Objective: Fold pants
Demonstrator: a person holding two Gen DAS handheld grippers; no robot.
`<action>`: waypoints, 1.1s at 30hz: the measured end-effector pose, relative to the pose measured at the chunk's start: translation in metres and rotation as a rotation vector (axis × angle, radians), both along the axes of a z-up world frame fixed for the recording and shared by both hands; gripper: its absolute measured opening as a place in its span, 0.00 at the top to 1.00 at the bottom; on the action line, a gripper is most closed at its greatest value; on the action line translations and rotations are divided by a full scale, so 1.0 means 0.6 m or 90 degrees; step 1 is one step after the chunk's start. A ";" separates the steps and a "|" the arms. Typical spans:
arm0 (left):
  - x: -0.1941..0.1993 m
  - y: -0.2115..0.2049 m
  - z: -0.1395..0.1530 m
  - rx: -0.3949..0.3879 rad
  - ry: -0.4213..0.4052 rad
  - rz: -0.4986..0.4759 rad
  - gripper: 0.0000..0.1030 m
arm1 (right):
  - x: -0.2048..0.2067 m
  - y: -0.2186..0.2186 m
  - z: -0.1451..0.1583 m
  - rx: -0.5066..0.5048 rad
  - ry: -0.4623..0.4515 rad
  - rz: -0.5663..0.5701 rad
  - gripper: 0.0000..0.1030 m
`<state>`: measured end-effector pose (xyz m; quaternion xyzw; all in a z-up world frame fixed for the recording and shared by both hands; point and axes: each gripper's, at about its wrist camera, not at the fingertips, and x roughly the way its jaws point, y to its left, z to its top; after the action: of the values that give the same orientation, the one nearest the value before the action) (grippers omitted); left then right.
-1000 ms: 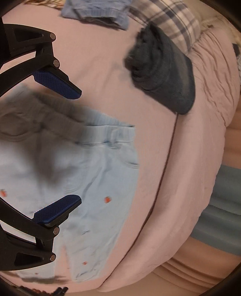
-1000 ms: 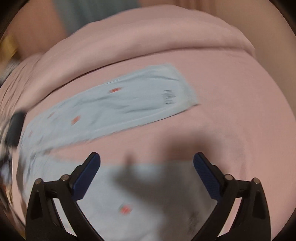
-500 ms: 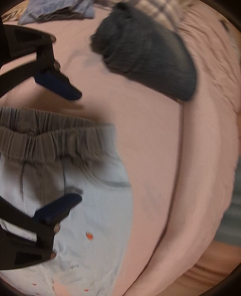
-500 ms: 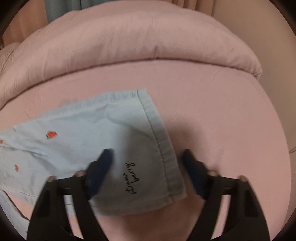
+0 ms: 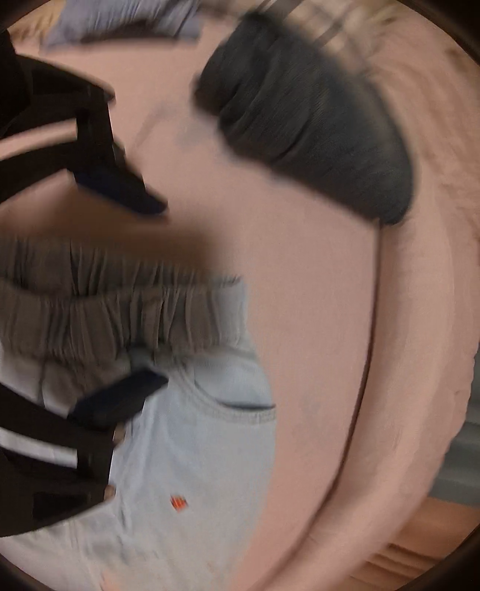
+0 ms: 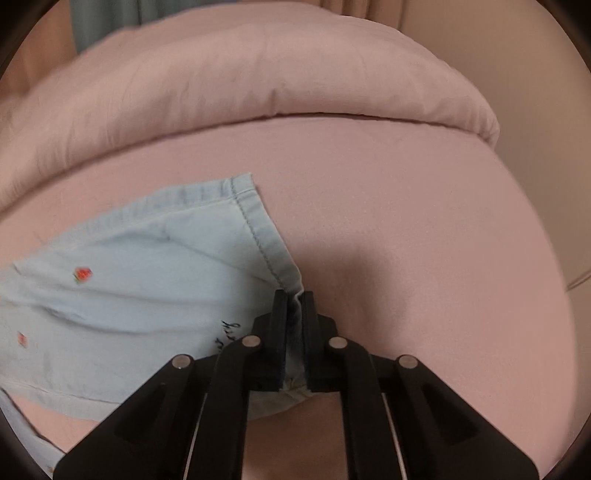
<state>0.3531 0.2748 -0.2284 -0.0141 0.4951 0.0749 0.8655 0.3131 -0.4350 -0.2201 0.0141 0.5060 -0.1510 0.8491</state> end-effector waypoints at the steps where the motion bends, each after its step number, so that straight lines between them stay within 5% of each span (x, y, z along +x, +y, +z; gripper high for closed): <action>1: -0.004 0.001 0.009 0.023 -0.015 -0.011 0.11 | 0.004 0.010 0.003 -0.023 0.018 0.001 0.72; 2: -0.009 0.007 0.019 0.048 -0.035 -0.018 0.11 | 0.007 0.017 0.012 -0.058 0.025 -0.001 0.42; 3: -0.011 0.015 0.028 0.056 -0.054 -0.029 0.11 | 0.005 0.027 0.031 -0.085 0.002 0.006 0.24; 6: 0.008 0.021 0.043 -0.006 -0.066 -0.112 0.11 | -0.001 0.075 0.078 -0.107 -0.072 0.064 0.23; 9: 0.066 -0.007 0.032 -0.049 -0.037 -0.180 0.11 | 0.027 0.191 0.090 0.069 -0.084 0.260 0.24; 13: 0.140 -0.006 0.008 -0.095 -0.013 -0.231 0.11 | 0.074 0.381 0.083 0.168 -0.078 0.473 0.26; 20: 0.225 0.048 -0.073 -0.039 0.056 -0.292 0.13 | 0.154 0.617 0.014 0.062 0.013 0.674 0.37; 25: 0.232 0.054 -0.100 -0.057 0.061 -0.312 0.30 | 0.164 0.668 -0.017 0.060 0.064 0.709 0.72; 26: 0.235 0.065 -0.106 -0.065 0.053 -0.311 0.42 | 0.161 0.665 -0.016 0.075 0.061 0.725 0.92; 29: 0.236 0.099 -0.116 -0.063 0.014 -0.296 0.82 | 0.145 0.664 -0.011 0.056 0.038 0.759 0.96; 33: 0.228 0.135 -0.137 -0.033 -0.009 -0.275 0.92 | 0.140 0.665 0.011 0.019 -0.008 0.732 0.96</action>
<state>0.4900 0.3559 -0.3104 0.0693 0.4826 -0.1251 0.8641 0.3969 -0.0361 -0.2135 -0.2502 0.4296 0.3422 0.7973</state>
